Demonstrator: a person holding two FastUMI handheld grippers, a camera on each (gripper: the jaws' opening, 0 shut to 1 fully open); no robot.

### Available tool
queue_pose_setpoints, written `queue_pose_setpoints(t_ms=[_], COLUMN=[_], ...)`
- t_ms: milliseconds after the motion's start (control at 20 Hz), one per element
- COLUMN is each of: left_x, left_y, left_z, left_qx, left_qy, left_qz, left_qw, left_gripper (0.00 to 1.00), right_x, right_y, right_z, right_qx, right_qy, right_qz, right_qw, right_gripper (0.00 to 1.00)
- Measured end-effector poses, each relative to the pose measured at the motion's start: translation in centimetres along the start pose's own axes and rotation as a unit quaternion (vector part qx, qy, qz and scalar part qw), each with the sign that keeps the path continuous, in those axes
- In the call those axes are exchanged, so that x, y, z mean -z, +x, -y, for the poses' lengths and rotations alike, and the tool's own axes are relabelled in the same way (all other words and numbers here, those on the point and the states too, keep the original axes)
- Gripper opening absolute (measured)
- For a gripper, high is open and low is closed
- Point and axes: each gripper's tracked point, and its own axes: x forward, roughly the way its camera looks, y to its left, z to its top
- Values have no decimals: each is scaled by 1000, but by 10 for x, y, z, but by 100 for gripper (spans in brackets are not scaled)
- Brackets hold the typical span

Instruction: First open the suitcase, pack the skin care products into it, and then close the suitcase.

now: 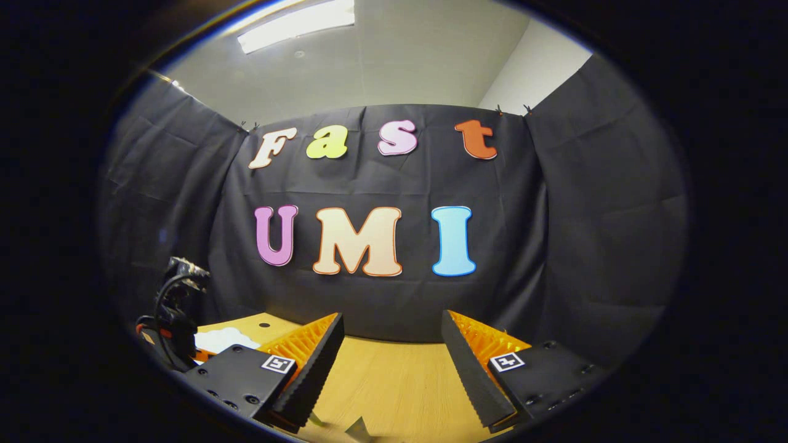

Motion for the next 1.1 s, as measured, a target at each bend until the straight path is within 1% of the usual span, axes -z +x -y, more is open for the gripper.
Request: queue_pose_setpoints(t_ms=[50, 200, 350, 400, 550, 600, 700, 800, 900, 1100], left_x=[8, 35, 53, 59, 74, 80, 81, 88, 93, 96], left_y=[5, 18, 27, 30, 42, 45, 53, 60, 63, 68], left_z=[-1, 1, 5, 6, 1, 3, 11, 13, 11, 12], left_qx=[5, 23, 33, 34, 25, 29, 40, 41, 34, 37], left_qy=[7, 22, 23, 22, 29, 28, 35, 42, 36, 31], left_qz=[-16, -61, -91, -102, -141, -156, -167, -183, -206, -220], left_qw=[1000, 998, 995, 994, 989, 987, 985, 981, 977, 974], left_gripper=[94, 95, 95, 95, 94, 95, 89, 89, 91, 88], right_x=[5, 13, 23, 24, 27, 28, 30, 33, 35, 38], right_y=[1, 0, -1, -1, -4, -5, -8, -9, -12, -18], right_z=[1, 3, 2, 2, 3, 4, 5, 6, 7, 14], right_qx=[6, 24, 36, 38, 45, 47, 49, 52, 53, 59], right_qy=[-5, -14, -3, -2, -10, -15, -19, -21, -22, -23], right_qz=[-9, -25, -50, -54, -62, -64, -69, -73, -76, -78], right_qw=[1000, 999, 998, 998, 997, 997, 996, 996, 995, 995], right_gripper=[100, 99, 98, 100, 98, 98, 98, 98, 98, 99])
